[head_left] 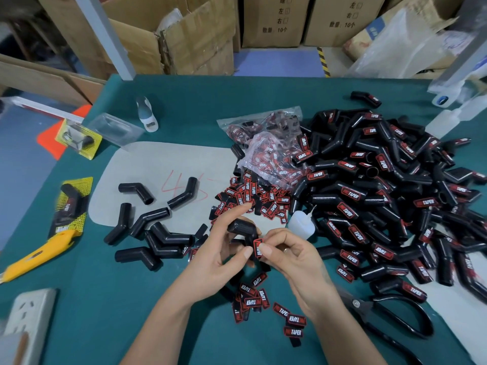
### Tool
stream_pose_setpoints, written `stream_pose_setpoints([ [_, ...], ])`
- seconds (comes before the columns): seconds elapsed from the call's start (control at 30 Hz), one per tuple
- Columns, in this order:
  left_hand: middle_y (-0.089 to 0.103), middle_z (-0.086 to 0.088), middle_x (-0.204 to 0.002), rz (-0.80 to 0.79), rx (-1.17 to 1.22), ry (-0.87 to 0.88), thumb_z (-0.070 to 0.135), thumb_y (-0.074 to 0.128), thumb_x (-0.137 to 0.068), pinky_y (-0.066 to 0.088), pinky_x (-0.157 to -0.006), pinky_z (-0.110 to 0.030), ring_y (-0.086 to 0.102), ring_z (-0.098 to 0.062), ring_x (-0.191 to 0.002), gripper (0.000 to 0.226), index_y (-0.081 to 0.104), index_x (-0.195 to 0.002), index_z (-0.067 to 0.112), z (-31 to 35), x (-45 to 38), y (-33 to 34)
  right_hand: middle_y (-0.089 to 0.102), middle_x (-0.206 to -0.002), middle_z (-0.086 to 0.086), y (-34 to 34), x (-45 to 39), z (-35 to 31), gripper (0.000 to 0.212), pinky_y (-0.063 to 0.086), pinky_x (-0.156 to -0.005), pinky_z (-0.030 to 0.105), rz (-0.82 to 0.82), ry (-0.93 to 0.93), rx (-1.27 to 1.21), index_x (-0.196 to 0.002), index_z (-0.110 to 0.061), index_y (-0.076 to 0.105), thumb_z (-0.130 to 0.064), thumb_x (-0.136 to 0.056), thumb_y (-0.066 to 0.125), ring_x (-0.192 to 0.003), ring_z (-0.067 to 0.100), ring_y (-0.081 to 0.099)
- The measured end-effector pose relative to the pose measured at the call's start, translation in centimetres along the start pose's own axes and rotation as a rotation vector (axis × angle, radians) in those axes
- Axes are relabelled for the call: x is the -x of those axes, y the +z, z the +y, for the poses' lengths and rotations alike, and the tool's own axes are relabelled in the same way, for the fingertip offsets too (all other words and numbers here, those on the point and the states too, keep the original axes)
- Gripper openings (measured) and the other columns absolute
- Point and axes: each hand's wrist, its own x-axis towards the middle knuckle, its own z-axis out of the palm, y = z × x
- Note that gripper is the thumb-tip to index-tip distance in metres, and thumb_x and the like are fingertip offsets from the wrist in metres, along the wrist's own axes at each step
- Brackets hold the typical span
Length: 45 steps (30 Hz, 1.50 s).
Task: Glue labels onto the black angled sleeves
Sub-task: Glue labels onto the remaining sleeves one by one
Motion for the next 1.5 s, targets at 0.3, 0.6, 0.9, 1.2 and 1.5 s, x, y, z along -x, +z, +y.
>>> stream_pose_setpoints([
  [0.3, 0.057, -0.001, -0.130, 0.001, -0.020, 0.000, 0.015, 0.062, -0.101, 0.058, -0.087, -0.061, 0.061, -0.027, -0.112, 0.067, 0.036, -0.156, 0.042, 0.18, 0.05, 0.12, 0.068, -0.095, 0.002, -0.23, 0.00, 0.39, 0.020, 0.047, -0.109, 0.058, 0.027, -0.035, 0.083, -0.082, -0.014, 0.074, -0.031, -0.080, 0.085, -0.100, 0.023, 0.066],
  [0.6, 0.057, -0.004, -0.131, 0.005, -0.034, 0.001, 0.015, 0.063, -0.101, 0.058, -0.086, -0.063, 0.061, -0.029, -0.112, 0.068, 0.034, -0.158, 0.040, -0.08, 0.14, 0.15, 0.068, -0.094, 0.001, -0.02, 0.09, 0.28, 0.018, 0.045, -0.109, 0.065, 0.058, -0.044, 0.112, -0.081, -0.016, 0.073, -0.031, -0.080, 0.084, -0.099, 0.021, 0.065],
  [0.9, 0.057, -0.003, -0.130, 0.006, -0.036, 0.003, 0.016, 0.062, -0.101, 0.058, -0.088, -0.062, 0.060, -0.028, -0.110, 0.066, 0.035, -0.157, 0.040, 0.00, 0.09, 0.22, 0.068, -0.093, 0.004, 0.10, 0.15, 0.13, 0.009, 0.043, -0.108, 0.067, 0.080, -0.048, 0.123, -0.080, -0.015, 0.072, -0.018, -0.084, 0.080, -0.099, 0.023, 0.064],
  [1.2, 0.057, -0.004, -0.129, 0.005, -0.029, 0.007, 0.015, 0.061, -0.102, 0.056, -0.086, -0.063, 0.060, -0.029, -0.108, 0.066, 0.034, -0.159, 0.036, -0.14, 0.10, 0.19, 0.069, -0.091, 0.002, 0.13, 0.20, -0.04, 0.011, 0.045, -0.106, 0.066, 0.080, -0.063, 0.156, -0.079, -0.016, 0.072, -0.021, -0.084, 0.080, -0.095, 0.020, 0.065],
  [1.5, 0.058, -0.002, -0.129, 0.008, -0.033, 0.000, 0.015, 0.062, -0.102, 0.057, -0.090, -0.058, 0.061, -0.028, -0.109, 0.066, 0.034, -0.159, 0.035, -0.20, 0.06, 0.26, 0.068, -0.095, 0.004, 0.07, 0.28, -0.04, 0.017, 0.045, -0.107, 0.065, 0.088, -0.058, 0.179, -0.081, -0.015, 0.073, -0.029, -0.082, 0.083, -0.100, 0.020, 0.066],
])
